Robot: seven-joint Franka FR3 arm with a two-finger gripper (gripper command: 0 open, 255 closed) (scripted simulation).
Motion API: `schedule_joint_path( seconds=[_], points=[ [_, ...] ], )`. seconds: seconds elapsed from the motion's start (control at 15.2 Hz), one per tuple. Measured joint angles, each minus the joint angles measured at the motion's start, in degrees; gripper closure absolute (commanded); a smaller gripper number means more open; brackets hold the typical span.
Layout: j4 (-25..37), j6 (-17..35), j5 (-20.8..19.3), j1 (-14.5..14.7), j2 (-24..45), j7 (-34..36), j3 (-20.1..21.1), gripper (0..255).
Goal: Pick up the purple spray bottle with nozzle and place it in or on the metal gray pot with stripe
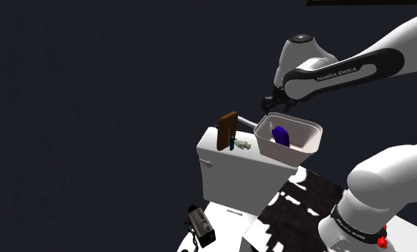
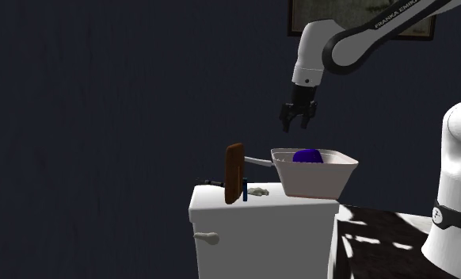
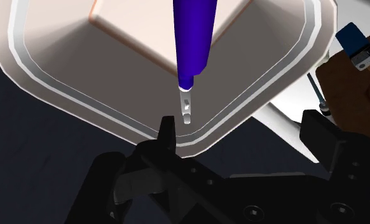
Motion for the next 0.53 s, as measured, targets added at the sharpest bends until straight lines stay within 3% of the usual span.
schedule_joint_path(
  seconds=[0.2, 0.53],
  points=[
    [0.3, -0.9, 0.3, 0.2, -0.6, -0.1, 0.1, 0],
    [3.1, -7.9, 1.9, 1.4, -4.8, -1.0, 0.6, 0]
  ],
)
